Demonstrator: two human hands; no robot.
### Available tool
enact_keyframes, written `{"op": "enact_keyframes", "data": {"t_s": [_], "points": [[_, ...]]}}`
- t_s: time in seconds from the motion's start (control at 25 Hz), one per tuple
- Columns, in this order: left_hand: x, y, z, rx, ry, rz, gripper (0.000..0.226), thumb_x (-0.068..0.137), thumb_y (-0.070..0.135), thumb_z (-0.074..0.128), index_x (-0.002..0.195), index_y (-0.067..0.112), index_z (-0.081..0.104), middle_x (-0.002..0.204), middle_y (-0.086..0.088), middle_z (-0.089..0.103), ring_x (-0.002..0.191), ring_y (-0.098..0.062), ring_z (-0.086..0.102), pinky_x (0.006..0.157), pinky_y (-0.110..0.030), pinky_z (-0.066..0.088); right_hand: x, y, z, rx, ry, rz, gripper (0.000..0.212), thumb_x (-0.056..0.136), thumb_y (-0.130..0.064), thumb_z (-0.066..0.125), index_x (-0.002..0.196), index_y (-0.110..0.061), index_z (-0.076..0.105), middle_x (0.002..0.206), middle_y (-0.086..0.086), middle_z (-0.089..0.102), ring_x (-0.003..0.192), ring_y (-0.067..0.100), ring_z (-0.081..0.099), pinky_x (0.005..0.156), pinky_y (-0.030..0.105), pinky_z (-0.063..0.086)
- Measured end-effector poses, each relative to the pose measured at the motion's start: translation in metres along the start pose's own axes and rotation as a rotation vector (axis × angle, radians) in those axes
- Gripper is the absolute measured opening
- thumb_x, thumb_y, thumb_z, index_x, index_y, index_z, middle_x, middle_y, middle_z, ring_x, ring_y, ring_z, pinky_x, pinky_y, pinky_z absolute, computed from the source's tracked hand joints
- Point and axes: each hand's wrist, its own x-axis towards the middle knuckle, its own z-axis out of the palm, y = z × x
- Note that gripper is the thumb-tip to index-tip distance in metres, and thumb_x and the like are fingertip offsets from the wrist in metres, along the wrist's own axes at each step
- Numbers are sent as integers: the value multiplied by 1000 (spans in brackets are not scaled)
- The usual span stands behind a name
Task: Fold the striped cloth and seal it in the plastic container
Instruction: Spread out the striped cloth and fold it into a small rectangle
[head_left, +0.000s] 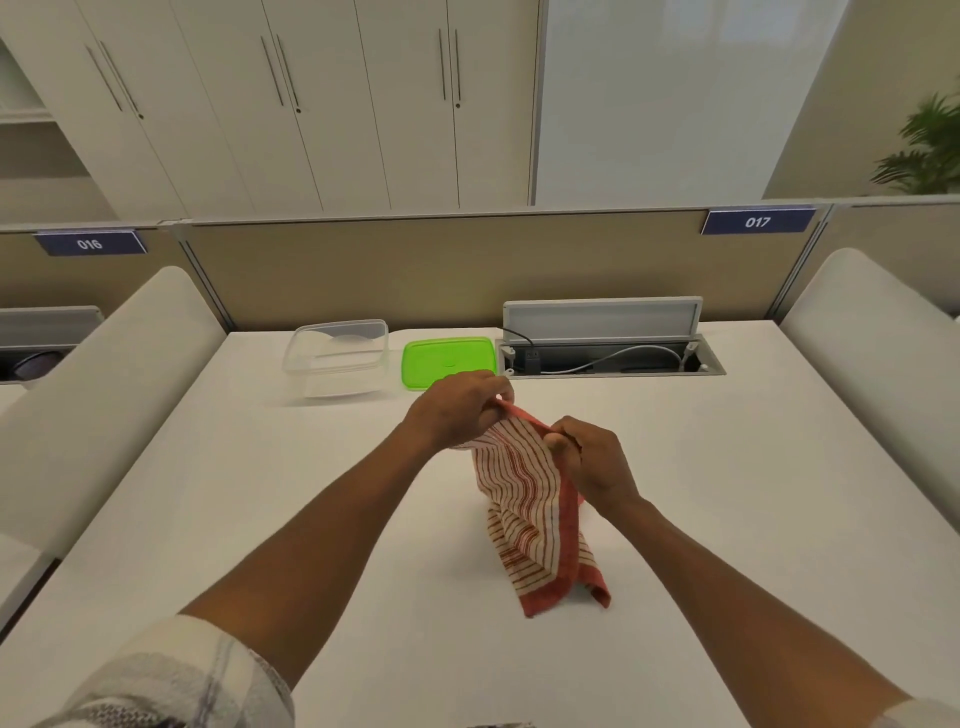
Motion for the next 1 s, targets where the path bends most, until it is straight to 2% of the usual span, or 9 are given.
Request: {"op": "enact_keyframes", "data": {"t_s": [0.2, 0.28, 0.4, 0.48, 0.56, 0.68, 0.76, 0.88, 1.0], "points": [[18, 2, -17, 45, 49, 30, 26, 95, 34, 47, 100, 18, 67, 100, -4, 72, 87, -25, 63, 71, -38, 53, 12, -10, -1, -29, -73, 73, 14, 96, -38, 52, 97, -24, 53, 92, -7, 69, 70, 11, 67, 64, 23, 58], [27, 5, -29, 82, 94, 35, 26, 95, 33, 45, 94, 17, 65, 95, -4, 72, 82, -25, 63, 66, -35, 51, 8, -11, 1, -14, -131, 85, 14, 95, -35, 54, 105, -24, 56, 98, -8, 69, 78, 14, 69, 71, 29, 60], [39, 5, -54, 129, 172, 38, 26, 96, 31, 44, 87, 16, 63, 84, -2, 70, 69, -22, 61, 55, -28, 44, -3, -8, 5, 23, -196, 104, 29, 96, -31, 54, 122, -21, 61, 112, -4, 71, 93, 18, 70, 84, 36, 58], [45, 2, -72, 136, 225, 9, 26, 97, 30, 44, 89, 15, 63, 81, -4, 70, 65, -22, 60, 52, -26, 39, -9, -4, 5, 36, -209, 117, 30, 96, -31, 53, 121, -18, 63, 109, -4, 72, 92, 16, 69, 87, 35, 57], [51, -2, -89, 164, 300, -36, 26, 96, 30, 44, 92, 13, 64, 83, -9, 70, 69, -30, 62, 56, -31, 43, -13, 2, 2, 55, -201, 150, 29, 97, -32, 51, 118, -19, 66, 104, -8, 71, 89, 15, 69, 89, 36, 55], [55, -11, -113, 205, 393, -92, 27, 96, 31, 45, 97, 14, 65, 87, -12, 72, 73, -34, 64, 59, -34, 44, -15, 14, -11, 54, -138, 189, 23, 99, -29, 49, 107, -24, 69, 90, -14, 69, 78, 9, 68, 84, 36, 58], [54, -21, -127, 220, 434, -122, 27, 97, 32, 44, 97, 14, 64, 86, -11, 72, 71, -34, 64, 58, -33, 42, -10, 19, -26, 29, -83, 183, 22, 99, -22, 49, 96, -22, 70, 81, -10, 69, 73, 9, 67, 78, 38, 60], [50, -36, -140, 238, 465, -153, 26, 98, 30, 42, 100, 13, 60, 84, -8, 68, 65, -28, 60, 56, -33, 44, 15, 20, -59, -98, 33, 125, 12, 95, -18, 54, 92, -19, 65, 78, 3, 71, 70, 24, 67, 67, 41, 57], [46, -50, -145, 263, 473, -193, 24, 100, 27, 40, 102, 10, 56, 90, -9, 65, 68, -25, 57, 57, -35, 44, 48, 14, -96, -272, 166, 92, 3, 90, -21, 59, 92, -22, 57, 80, 11, 71, 71, 36, 65, 59, 37, 50]]}}
